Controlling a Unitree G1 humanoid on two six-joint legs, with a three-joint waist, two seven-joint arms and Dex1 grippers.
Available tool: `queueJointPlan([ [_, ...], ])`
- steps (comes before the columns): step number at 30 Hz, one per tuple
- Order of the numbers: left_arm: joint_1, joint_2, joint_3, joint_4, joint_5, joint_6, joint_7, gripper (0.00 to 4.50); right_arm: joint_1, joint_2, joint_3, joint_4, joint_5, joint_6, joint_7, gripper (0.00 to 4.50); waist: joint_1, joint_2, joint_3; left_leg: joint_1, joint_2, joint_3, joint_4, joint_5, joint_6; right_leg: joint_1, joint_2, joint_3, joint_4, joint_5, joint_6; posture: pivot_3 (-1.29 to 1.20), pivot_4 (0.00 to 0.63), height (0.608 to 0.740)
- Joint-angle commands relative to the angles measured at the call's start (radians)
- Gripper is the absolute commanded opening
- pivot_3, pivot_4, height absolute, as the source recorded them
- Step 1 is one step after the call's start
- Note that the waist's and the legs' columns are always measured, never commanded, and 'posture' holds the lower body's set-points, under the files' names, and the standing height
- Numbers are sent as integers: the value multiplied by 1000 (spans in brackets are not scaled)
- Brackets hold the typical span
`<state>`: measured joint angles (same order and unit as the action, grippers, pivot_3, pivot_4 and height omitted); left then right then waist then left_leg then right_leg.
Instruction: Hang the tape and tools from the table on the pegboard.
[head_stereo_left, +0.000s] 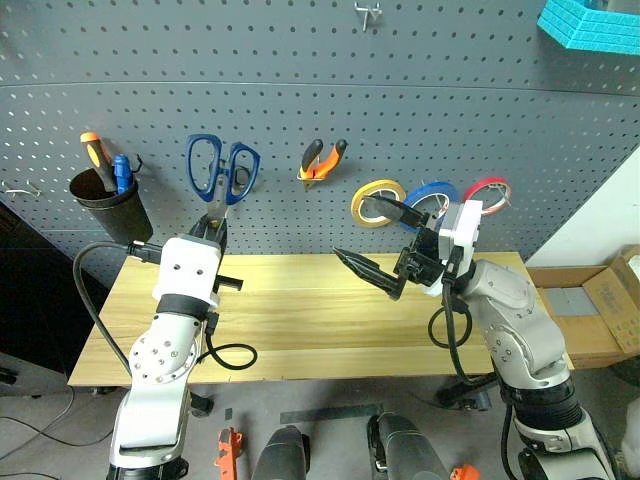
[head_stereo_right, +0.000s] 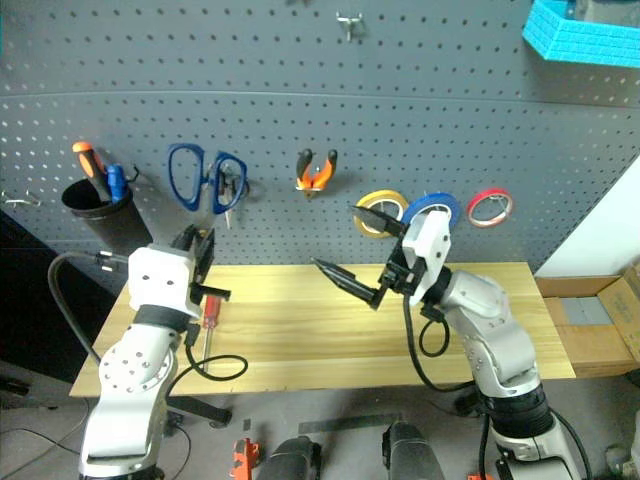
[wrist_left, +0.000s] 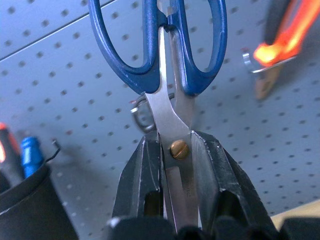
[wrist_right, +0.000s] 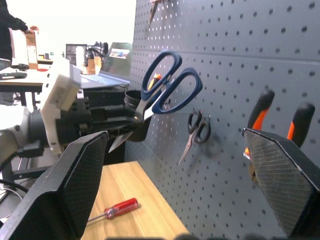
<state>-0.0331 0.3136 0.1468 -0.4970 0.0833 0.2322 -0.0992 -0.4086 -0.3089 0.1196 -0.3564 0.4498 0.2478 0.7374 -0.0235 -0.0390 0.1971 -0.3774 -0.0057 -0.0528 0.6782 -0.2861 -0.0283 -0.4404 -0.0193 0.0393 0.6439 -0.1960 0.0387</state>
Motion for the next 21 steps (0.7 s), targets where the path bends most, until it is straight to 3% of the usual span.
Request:
queueJointPlan([
  [1, -27, -47, 23, 7, -52, 26, 12, 577, -15, -1, -12, 4, -10, -27, -2, 4500, 0, 0, 0, 0, 0, 0, 0, 0, 0, 0, 0, 0, 0, 0, 0, 35, 115, 740],
  [9, -64, -72, -26, 37, -80, 66, -31, 577, -8, -5, -15, 4, -18, -29, -7, 4500, 0, 0, -1, 0, 0, 0, 0, 0, 0, 0, 0, 0, 1, 0, 0, 26, 117, 740],
  [21, -66, -125, 14, 48, -121, 110, 17, 577, -8, -5, -17, -2, -23, -22, -7, 4500, -1, 0, -1, 1, 0, 1, 0, 0, 0, 1, 0, 1, 1, 0, 0, 23, 123, 740],
])
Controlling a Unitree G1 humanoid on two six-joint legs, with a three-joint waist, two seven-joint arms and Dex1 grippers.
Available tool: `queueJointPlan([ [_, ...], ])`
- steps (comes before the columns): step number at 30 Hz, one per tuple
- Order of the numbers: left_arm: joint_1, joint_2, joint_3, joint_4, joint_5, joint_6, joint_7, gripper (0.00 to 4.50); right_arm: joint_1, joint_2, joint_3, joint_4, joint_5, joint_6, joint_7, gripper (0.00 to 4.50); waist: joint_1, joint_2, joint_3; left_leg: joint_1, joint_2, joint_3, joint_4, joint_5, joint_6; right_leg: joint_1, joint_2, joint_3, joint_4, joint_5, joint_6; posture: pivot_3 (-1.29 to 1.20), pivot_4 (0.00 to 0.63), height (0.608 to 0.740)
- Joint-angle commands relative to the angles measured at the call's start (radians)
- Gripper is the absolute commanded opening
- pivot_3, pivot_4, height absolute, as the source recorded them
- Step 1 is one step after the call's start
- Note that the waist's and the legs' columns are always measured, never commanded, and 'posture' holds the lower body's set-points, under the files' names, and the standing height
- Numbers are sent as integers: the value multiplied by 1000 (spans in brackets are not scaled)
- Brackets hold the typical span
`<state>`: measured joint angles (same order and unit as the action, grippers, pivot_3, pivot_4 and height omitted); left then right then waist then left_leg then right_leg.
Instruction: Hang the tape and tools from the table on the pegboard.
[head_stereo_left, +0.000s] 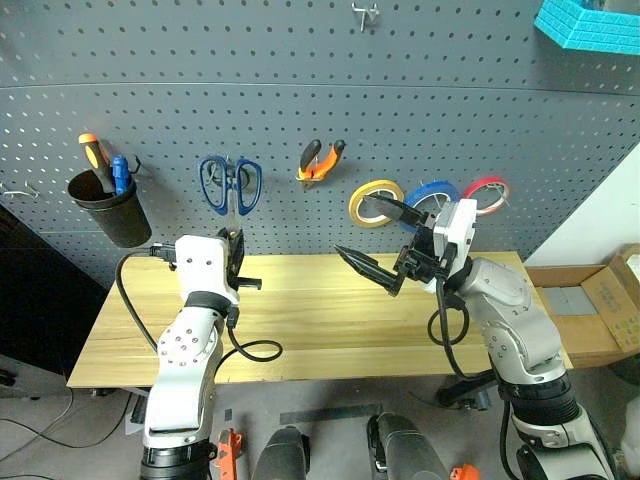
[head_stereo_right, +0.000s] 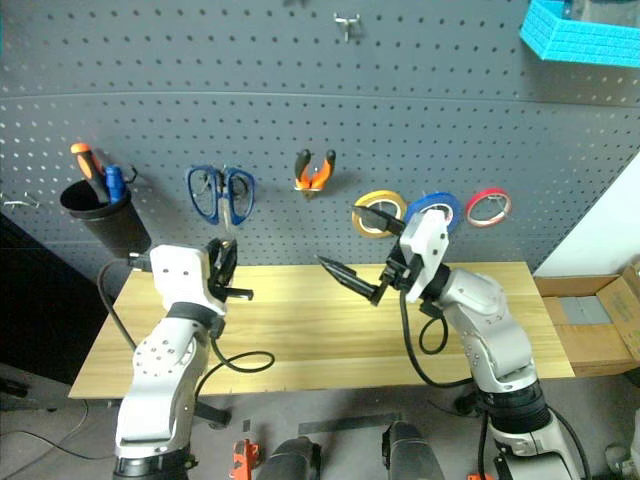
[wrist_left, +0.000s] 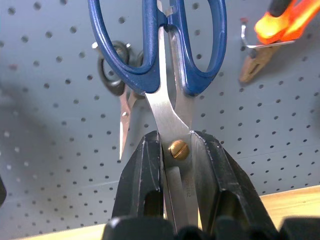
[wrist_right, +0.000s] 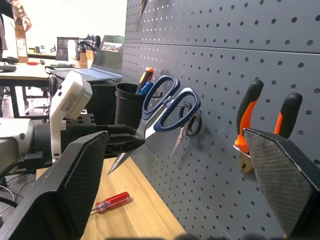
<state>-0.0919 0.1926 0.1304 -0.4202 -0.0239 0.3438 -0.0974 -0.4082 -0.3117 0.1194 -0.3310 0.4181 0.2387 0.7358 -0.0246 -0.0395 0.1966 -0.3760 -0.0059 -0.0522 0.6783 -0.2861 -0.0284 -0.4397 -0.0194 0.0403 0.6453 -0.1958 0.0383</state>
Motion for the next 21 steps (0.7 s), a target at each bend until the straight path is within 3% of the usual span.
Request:
queueJointPlan([
  [1, -10, -8, 38, -26, -20, 3, 21, 577, -9, -2, -17, -28, 9, -13, -5, 4500, 0, 0, 0, 0, 0, 0, 0, 0, 0, 0, 0, 0, 0, 0, 0, 25, 123, 740],
  [21, -126, 24, 37, 140, -57, 54, -9, 577, -7, -8, -16, -21, 4, -3, -8, 4500, 1, 0, 0, 2, -1, 0, 0, 0, 0, 2, 0, 0, 0, 0, 0, 32, 126, 740],
])
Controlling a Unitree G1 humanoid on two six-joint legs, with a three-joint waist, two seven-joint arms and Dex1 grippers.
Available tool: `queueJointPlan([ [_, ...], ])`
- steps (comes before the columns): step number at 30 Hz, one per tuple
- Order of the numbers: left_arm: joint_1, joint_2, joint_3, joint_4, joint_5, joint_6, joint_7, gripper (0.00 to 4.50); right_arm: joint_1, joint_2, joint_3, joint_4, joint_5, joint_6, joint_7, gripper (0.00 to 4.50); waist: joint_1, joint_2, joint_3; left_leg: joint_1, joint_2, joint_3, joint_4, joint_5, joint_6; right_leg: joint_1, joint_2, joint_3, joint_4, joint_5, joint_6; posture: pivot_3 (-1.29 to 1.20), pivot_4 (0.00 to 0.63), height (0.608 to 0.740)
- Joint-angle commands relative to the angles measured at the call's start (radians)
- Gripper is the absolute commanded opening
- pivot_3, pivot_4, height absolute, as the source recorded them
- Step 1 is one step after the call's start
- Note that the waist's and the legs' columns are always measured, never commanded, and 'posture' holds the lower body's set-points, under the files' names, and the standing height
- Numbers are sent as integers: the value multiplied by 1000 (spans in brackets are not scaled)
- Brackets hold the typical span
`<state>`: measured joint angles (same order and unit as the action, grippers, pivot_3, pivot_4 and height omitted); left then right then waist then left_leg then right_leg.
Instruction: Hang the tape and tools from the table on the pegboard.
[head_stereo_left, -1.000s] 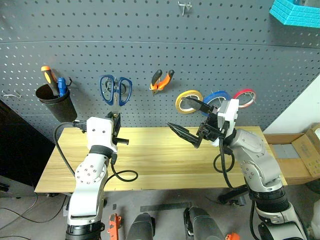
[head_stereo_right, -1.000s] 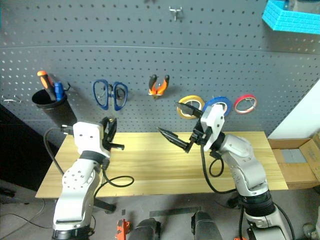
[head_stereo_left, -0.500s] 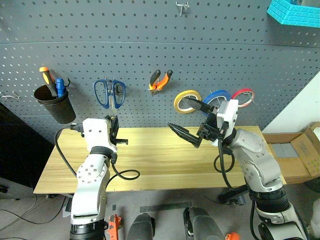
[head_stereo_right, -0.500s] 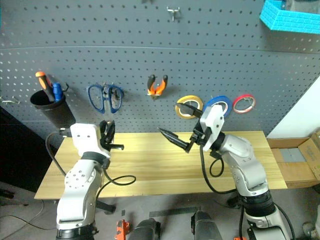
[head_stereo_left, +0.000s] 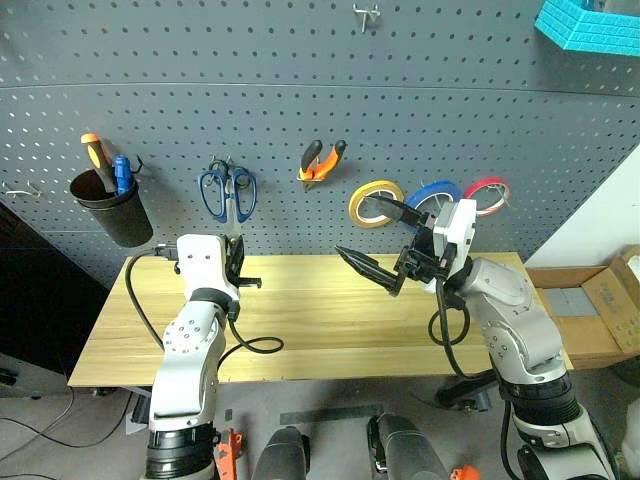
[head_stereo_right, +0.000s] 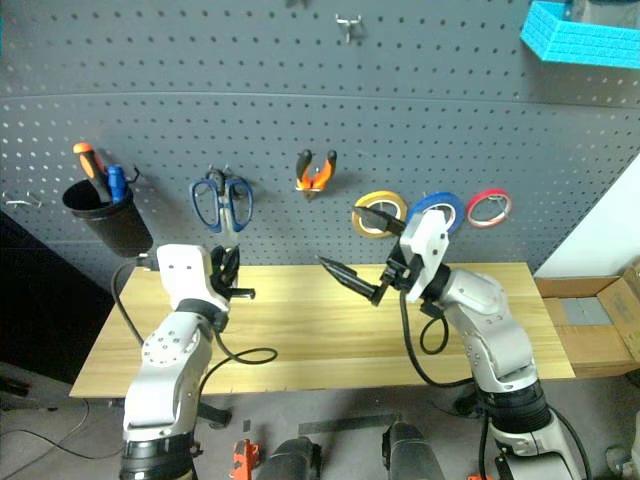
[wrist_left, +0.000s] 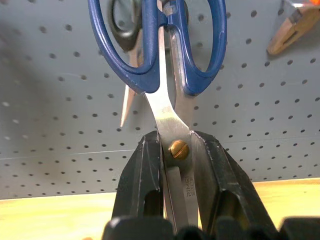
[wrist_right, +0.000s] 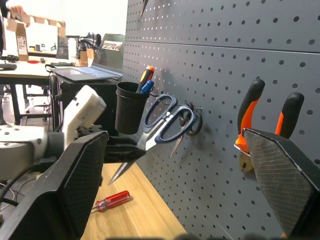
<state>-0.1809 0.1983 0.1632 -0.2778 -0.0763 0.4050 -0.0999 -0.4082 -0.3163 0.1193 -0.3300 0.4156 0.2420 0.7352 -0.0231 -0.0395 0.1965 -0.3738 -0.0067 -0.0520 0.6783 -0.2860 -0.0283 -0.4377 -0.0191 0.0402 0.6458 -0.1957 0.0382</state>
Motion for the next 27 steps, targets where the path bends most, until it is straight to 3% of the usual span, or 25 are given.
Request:
queueJointPlan([
  [1, -51, 24, 9, 13, -5, -4, -7, 577, -6, -3, -16, -22, 6, -7, -8, 4500, 0, 0, 0, 0, 0, 0, 0, 0, 0, 0, 0, 0, 0, 0, 0, 32, 124, 740],
  [6, -95, 44, 26, 65, -10, -4, -2, 577, -4, -5, -16, -23, 3, -9, -8, 4500, -1, 0, 0, 0, 0, 0, 0, 0, 0, 0, 0, 0, 0, 0, 0, 29, 125, 740],
  [7, -97, 45, 26, 67, -11, -4, -3, 1254, -3, -6, -16, -24, 3, -9, -9, 4500, -1, 0, 0, 0, 0, 0, 0, 0, 0, 0, 0, 0, 0, 0, 0, 27, 124, 740],
  [9, -96, 45, 22, 67, -12, -4, -4, 1768, 4, -8, -15, -32, 3, -7, -10, 4500, -1, 0, 0, 0, 0, 0, 0, 0, 0, 0, 0, 0, 0, 0, 0, 24, 125, 740],
  [16, -76, 34, 5, 60, -11, 11, -6, 4301, 20, -14, -10, -52, 6, -2, -15, 4500, 0, 0, 0, 0, 0, 0, 0, 0, 0, 0, -1, 0, 0, 0, 0, 20, 124, 740],
  [17, -71, 35, 0, 59, -8, 15, -7, 4456, 21, -15, -9, -53, 7, -1, -15, 4500, 0, 0, 0, 0, 0, 0, 0, 0, 0, 0, -1, 0, 0, 0, 0, 20, 124, 740],
  [27, 99, 27, -15, -27, 5, 33, 3, 4456, 50, -26, -5, -89, 12, 13, -22, 4500, -3, 0, -1, 1, 1, 0, 0, 0, 0, 0, -1, 1, 0, 0, 0, 14, 133, 740],
])
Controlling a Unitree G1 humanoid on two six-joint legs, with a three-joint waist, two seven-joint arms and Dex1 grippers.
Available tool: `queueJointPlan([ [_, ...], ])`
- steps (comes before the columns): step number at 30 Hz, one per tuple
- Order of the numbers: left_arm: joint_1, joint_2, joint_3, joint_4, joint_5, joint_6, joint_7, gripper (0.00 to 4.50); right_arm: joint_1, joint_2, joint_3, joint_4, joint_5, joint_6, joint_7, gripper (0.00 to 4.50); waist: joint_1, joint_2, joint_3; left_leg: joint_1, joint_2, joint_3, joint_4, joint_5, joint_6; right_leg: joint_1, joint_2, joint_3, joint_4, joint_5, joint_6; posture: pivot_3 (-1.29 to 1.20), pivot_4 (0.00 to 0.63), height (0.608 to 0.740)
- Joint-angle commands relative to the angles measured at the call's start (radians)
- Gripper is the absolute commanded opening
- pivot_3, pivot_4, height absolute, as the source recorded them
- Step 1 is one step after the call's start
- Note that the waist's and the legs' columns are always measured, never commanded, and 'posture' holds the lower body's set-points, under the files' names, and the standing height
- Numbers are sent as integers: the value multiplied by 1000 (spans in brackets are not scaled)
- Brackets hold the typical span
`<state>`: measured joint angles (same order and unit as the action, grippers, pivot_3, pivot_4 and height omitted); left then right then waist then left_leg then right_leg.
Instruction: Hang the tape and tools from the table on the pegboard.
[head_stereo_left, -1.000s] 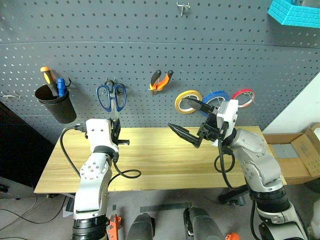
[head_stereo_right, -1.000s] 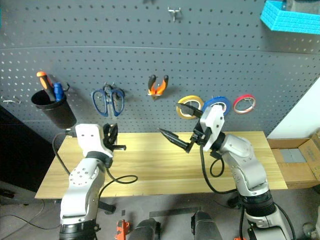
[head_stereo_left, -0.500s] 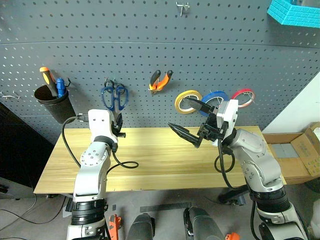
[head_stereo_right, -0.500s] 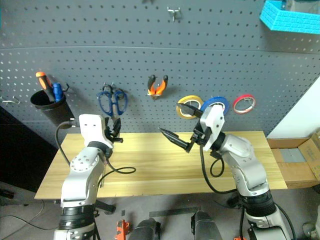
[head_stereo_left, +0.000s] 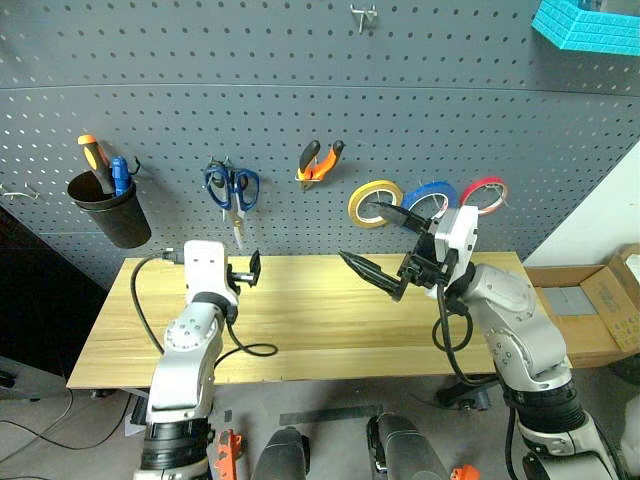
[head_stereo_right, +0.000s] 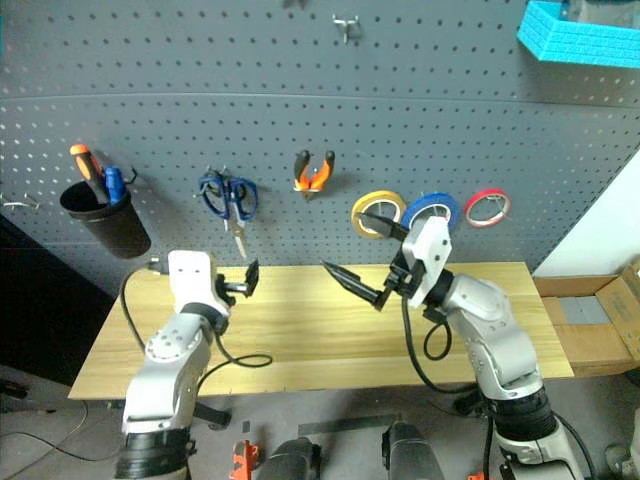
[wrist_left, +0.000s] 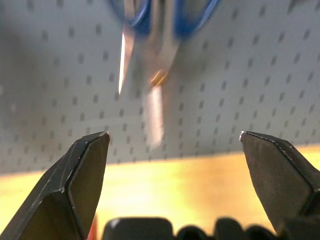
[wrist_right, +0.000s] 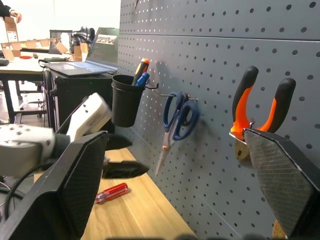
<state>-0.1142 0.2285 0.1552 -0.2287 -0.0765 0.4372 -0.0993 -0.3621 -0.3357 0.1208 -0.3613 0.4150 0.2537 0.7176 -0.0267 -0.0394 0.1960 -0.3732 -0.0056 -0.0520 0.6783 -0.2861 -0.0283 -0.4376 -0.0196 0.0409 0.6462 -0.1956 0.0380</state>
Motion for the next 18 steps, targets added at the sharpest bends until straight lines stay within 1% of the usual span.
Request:
queueJointPlan([
  [1, 51, -3, -9, -87, 7, 2, 3, 4456, 7, -7, -6, -60, 12, 3, -5, 4500, 0, 0, 0, 0, 0, 0, 0, 0, 0, 0, 0, 0, 0, 0, 0, 14, 133, 740],
  [5, 157, 0, -10, -115, 26, 8, 11, 4456, 31, -10, 8, -75, 2, 15, -10, 4500, 0, 0, 0, 1, 0, 0, 0, 0, 0, 1, 0, 0, 0, 0, 0, 17, 156, 740],
  [11, 253, 35, -12, -111, 56, 32, -3, 4456, 49, -22, 79, -74, -83, 82, -64, 4500, -5, 3, 9, 9, 1, 1, -1, 0, 0, 9, 1, 0, -1, -5, 3, -18, 225, 740],
  [12, 256, 41, -11, -106, 59, 41, -4, 4456, 47, -17, 90, -76, -83, 94, -67, 4500, -6, 4, 12, 12, 1, 0, -1, 0, 0, 12, 1, -1, -1, -9, -3, -24, 232, 740],
  [14, 246, 55, -7, -90, 61, 50, -9, 4456, 37, -6, 120, -78, -96, 115, -74, 4500, -6, 6, 17, 12, 1, 0, -1, 0, 0, 12, 1, -1, -1, -9, -4, -35, 249, 740],
  [18, 175, 100, 28, 2, 55, 61, -14, 4456, 6, 22, 175, -84, -100, 153, -75, 4500, -8, 9, 42, 13, 1, 0, -1, 0, 0, 13, 1, -1, -1, -9, -3, -57, 286, 740],
])
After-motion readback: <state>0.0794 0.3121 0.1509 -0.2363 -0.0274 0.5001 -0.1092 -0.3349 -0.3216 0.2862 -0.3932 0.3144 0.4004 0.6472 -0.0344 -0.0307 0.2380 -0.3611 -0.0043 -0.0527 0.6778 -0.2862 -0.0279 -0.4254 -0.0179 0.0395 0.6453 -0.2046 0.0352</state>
